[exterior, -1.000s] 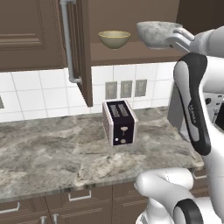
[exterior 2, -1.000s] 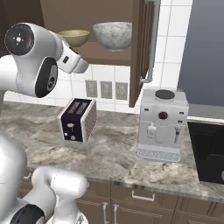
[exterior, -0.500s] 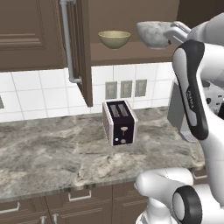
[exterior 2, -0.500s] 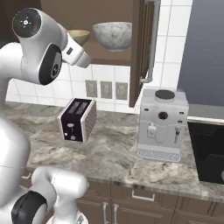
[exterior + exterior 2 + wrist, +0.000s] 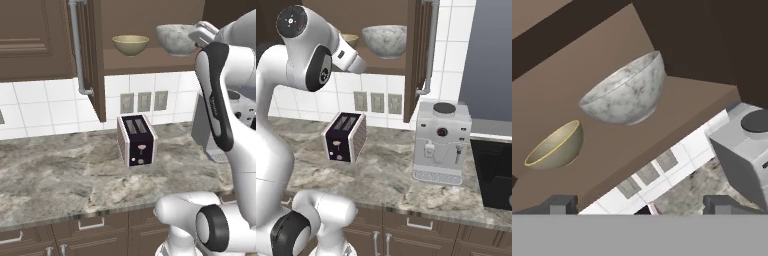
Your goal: Take the smaller bowl and place it next to the appetizer plate on the dining counter , and place the larger bowl next to the plate with cooked food.
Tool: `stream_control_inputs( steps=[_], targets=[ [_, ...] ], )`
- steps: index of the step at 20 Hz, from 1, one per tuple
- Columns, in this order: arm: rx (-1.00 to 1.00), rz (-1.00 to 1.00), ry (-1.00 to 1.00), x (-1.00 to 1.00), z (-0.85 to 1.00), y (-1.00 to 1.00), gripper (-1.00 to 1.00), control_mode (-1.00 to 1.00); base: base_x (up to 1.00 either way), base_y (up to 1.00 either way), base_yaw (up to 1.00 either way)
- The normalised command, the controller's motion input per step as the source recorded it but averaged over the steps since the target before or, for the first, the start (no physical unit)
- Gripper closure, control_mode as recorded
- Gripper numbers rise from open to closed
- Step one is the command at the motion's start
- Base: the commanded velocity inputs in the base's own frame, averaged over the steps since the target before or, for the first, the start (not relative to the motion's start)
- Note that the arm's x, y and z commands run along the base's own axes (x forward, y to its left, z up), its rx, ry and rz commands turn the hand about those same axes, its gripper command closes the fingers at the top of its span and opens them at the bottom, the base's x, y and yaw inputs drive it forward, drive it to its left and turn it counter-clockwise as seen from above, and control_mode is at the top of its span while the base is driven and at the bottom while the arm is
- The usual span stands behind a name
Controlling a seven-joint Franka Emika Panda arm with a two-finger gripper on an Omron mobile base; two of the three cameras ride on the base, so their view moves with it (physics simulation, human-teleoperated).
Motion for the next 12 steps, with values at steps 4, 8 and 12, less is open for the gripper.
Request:
stream_control_inputs(
  steps=[4, 8, 12],
  targets=[
    [0.0, -0.05, -0.01, 0.12, 0.02, -0.18, -1.0, -1.0, 0.0, 0.0, 0.0],
    [0.0, -0.02, 0.0, 0.23, 0.13, -0.05, -1.0, -1.0, 0.0, 0.0, 0.0],
    [0.01, 0.0, 0.0, 0.38, 0.09, -0.08, -1.0, -1.0, 0.0, 0.0, 0.0]
  ],
)
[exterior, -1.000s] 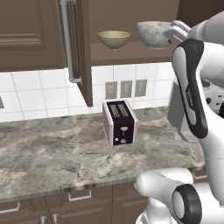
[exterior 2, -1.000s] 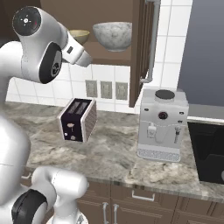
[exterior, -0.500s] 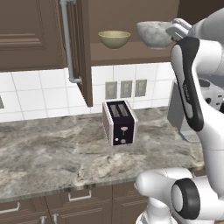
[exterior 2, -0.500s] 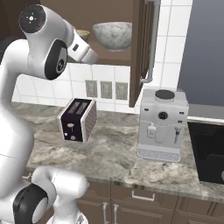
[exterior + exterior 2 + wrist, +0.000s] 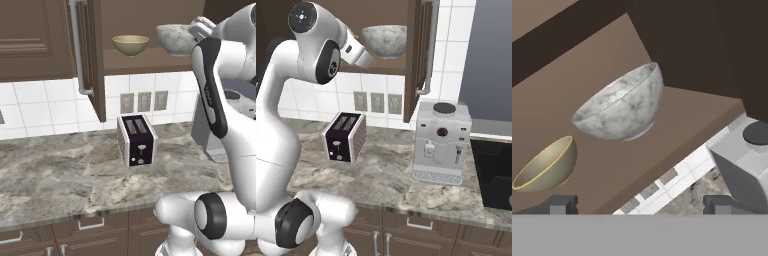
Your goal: Take the smaller bowl and place it next to the appetizer plate on the dining counter , and place the larger bowl next to the plate with cooked food.
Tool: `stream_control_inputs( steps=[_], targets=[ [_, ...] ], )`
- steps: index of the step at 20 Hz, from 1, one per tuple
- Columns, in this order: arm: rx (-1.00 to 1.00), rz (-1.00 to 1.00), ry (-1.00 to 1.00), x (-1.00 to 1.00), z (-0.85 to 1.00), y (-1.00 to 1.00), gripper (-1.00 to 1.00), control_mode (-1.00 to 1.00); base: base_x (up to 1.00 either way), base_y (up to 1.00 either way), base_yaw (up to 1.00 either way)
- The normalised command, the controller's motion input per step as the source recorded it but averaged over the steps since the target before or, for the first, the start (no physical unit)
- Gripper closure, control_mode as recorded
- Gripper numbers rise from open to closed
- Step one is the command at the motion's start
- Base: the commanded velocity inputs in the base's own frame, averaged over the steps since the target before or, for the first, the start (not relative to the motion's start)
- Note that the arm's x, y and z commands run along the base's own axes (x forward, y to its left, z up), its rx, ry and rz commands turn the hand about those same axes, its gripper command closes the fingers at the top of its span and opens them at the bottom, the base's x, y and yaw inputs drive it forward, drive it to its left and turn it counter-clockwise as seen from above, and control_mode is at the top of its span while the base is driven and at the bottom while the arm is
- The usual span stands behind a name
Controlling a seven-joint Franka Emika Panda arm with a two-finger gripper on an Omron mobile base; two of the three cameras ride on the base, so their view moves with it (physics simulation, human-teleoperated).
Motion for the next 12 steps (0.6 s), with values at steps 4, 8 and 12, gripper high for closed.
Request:
stream_control_inputs(
  steps=[4, 8, 12],
  targets=[
    [0.04, 0.0, 0.0, 0.36, 0.02, -0.27, -1.0, -1.0, 0.0, 0.0, 0.0],
    [0.03, 0.0, 0.0, 0.49, 0.0, -0.23, -1.0, -1.0, 0.0, 0.0, 0.0],
    [0.0, 0.0, 0.0, 0.55, 0.0, -0.03, -1.0, -1.0, 0.0, 0.0, 0.0]
  ],
)
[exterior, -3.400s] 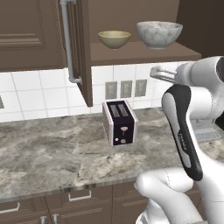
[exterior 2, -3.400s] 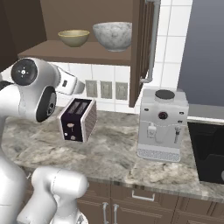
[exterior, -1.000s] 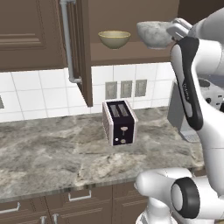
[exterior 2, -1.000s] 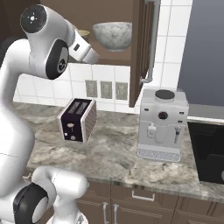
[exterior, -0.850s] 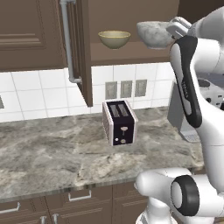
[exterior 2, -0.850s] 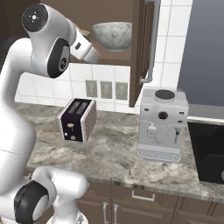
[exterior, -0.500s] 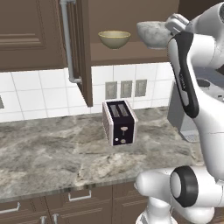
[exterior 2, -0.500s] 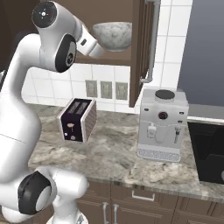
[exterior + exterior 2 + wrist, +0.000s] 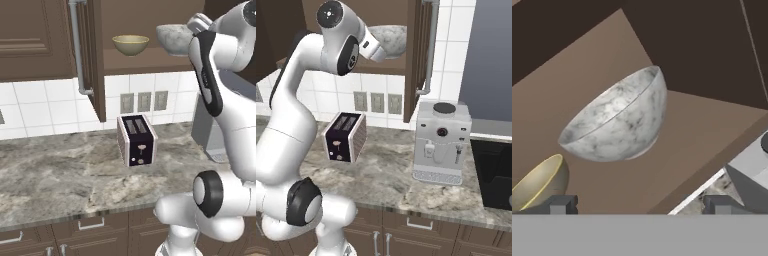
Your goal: Take the smaller bowl and place it next to the appetizer plate on the dining counter , and place the larger bowl next to the plate with cooked food.
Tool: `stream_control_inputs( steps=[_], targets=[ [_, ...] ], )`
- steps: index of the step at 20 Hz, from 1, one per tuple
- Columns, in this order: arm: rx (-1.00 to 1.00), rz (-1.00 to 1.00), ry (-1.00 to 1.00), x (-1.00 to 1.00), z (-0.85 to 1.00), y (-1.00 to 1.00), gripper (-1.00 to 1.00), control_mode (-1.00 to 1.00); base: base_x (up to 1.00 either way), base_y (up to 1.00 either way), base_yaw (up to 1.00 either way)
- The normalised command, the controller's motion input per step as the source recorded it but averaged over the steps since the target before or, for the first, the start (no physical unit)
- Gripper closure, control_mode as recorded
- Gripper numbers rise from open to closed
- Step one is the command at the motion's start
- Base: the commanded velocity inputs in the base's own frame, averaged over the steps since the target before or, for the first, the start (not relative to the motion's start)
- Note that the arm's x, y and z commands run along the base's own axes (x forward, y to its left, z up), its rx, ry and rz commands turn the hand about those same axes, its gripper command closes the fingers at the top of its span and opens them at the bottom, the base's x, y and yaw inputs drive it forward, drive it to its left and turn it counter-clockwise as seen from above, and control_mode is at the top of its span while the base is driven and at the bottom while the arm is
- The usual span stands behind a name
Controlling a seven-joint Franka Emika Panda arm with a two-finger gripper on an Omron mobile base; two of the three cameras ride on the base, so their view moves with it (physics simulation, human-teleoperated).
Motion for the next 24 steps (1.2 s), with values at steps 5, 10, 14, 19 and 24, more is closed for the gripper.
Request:
stream_control_inputs(
  steps=[5, 10, 14, 19, 24],
  targets=[
    [0.0, -0.01, 0.0, 0.56, 0.0, 0.0, -1.0, -1.0, 0.0, 0.0, 0.0],
    [0.01, -0.03, 0.0, 0.53, 0.0, 0.0, -1.0, -1.0, 0.0, 0.0, 0.0],
    [0.02, -0.04, 0.02, 0.44, 0.0, 0.0, -1.0, -1.0, 0.0, 0.0, 0.0],
    [0.03, -0.04, 0.02, 0.38, 0.01, 0.0, -1.0, -1.0, 0.0, 0.0, 0.0],
    [0.04, -0.03, 0.0, 0.3, 0.07, 0.0, -1.0, -1.0, 0.0, 0.0, 0.0]
  ],
)
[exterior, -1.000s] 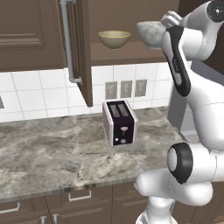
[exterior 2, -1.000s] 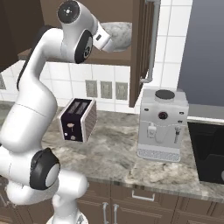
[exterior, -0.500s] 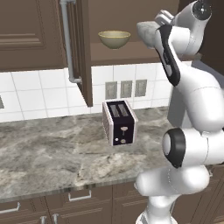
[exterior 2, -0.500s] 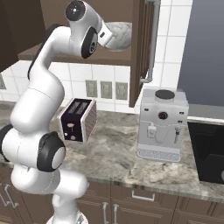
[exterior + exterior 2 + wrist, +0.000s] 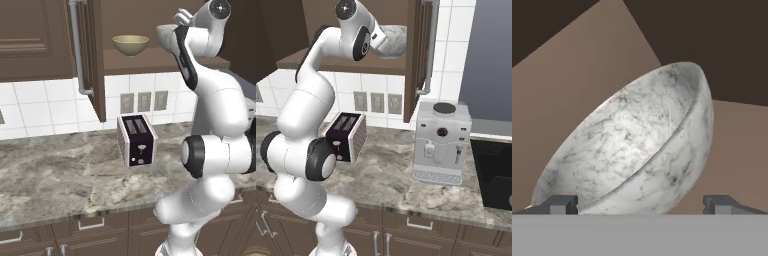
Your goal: Take the smaller bowl and place it next to the appetizer plate on the dining counter , and place the larger bowl next to the plate with cooked food.
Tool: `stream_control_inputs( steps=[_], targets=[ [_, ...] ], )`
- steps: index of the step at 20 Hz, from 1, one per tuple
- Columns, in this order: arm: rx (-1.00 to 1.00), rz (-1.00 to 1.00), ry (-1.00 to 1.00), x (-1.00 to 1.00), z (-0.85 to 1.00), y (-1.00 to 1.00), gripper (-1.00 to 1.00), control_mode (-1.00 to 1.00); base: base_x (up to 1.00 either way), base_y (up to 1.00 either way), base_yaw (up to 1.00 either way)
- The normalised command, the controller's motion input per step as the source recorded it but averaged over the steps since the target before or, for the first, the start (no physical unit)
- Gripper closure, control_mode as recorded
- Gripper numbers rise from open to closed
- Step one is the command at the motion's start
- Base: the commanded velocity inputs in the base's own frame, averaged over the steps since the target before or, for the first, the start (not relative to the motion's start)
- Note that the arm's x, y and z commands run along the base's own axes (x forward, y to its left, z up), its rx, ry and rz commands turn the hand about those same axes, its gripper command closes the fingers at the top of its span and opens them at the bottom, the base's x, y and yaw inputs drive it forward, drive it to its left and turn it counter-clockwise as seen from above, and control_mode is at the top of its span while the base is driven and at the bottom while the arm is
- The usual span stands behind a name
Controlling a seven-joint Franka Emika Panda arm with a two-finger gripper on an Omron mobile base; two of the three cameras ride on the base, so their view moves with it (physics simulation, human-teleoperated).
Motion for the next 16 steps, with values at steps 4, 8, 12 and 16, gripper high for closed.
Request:
stream_control_inputs(
  steps=[4, 8, 12, 16],
  targets=[
    [0.06, -0.03, 0.02, 0.27, 0.06, 0.0, -1.0, -1.0, 0.0, 0.0, 0.0],
    [0.06, -0.04, 0.1, 0.29, 0.0, 0.0, -1.0, -1.0, 0.0, 0.0, 0.0],
    [0.05, -0.04, 0.12, 0.38, 0.0, -0.01, -1.0, -1.0, 0.0, 0.0, 0.0],
    [0.03, -0.05, 0.14, 0.29, 0.0, 0.0, -1.0, -1.0, 0.0, 0.0, 0.0]
  ],
)
